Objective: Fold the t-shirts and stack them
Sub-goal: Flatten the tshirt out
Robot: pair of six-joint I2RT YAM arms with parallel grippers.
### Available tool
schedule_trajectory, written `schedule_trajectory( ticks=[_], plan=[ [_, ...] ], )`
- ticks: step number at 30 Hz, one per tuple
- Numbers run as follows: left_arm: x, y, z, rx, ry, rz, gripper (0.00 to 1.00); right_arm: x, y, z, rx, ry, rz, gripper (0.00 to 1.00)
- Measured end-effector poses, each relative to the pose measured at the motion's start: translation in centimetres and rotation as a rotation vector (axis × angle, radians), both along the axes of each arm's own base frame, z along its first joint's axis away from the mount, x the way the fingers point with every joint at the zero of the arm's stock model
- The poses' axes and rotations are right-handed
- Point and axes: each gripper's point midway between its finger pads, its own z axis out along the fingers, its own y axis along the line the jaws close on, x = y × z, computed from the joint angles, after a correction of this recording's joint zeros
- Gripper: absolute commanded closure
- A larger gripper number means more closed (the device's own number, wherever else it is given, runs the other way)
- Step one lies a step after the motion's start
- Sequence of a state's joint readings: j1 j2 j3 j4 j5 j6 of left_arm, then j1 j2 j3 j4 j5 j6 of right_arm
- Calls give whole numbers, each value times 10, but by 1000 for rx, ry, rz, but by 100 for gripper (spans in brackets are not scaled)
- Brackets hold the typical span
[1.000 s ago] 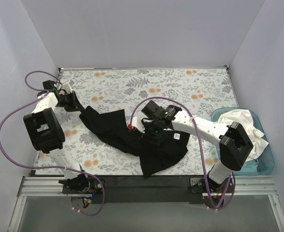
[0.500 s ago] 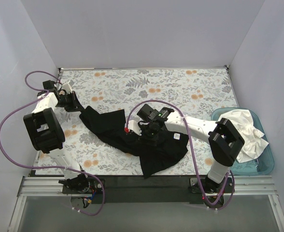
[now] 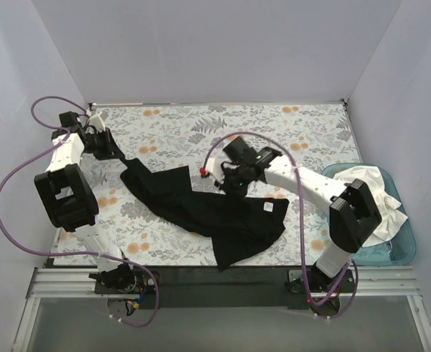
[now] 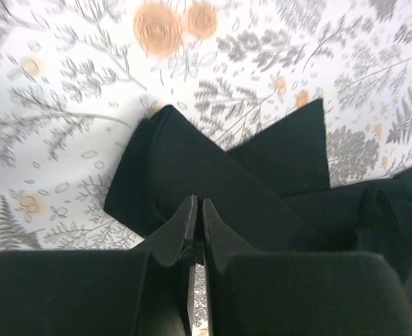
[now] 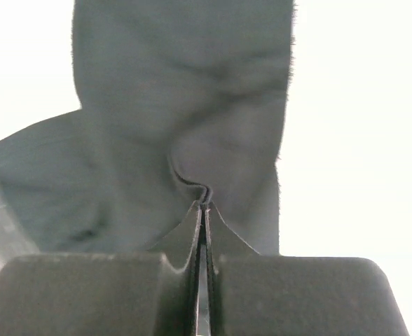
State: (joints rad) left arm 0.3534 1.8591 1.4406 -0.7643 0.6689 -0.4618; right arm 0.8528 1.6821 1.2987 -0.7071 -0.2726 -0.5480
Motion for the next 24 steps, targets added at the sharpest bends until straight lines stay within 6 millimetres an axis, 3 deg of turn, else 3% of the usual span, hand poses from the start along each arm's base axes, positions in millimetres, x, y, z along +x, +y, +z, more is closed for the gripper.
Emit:
schedule_trajectory(
  ticks=[3,6,9,12,17,21,24],
  plan=[
    [19,10,29,23,-75,13,100,54,-18,40,85,-83,-126,99],
    [38,23,62,51,-167,33,100,112,-50,95,176,-221,-263,99],
    [53,30,89,62,-250,53,100,147,-81,147,240,-345,-360,99],
    [60,32,111,63,-319,79,100,164,-99,187,293,-439,-412,99],
    [67,34,173,93,-495,137,100,180,-117,246,357,-592,-470,99],
    [62,41,253,135,-698,211,100,185,-128,311,429,-763,-521,99],
    [40,49,328,183,-896,292,100,178,-138,365,503,-892,-565,99]
  ],
)
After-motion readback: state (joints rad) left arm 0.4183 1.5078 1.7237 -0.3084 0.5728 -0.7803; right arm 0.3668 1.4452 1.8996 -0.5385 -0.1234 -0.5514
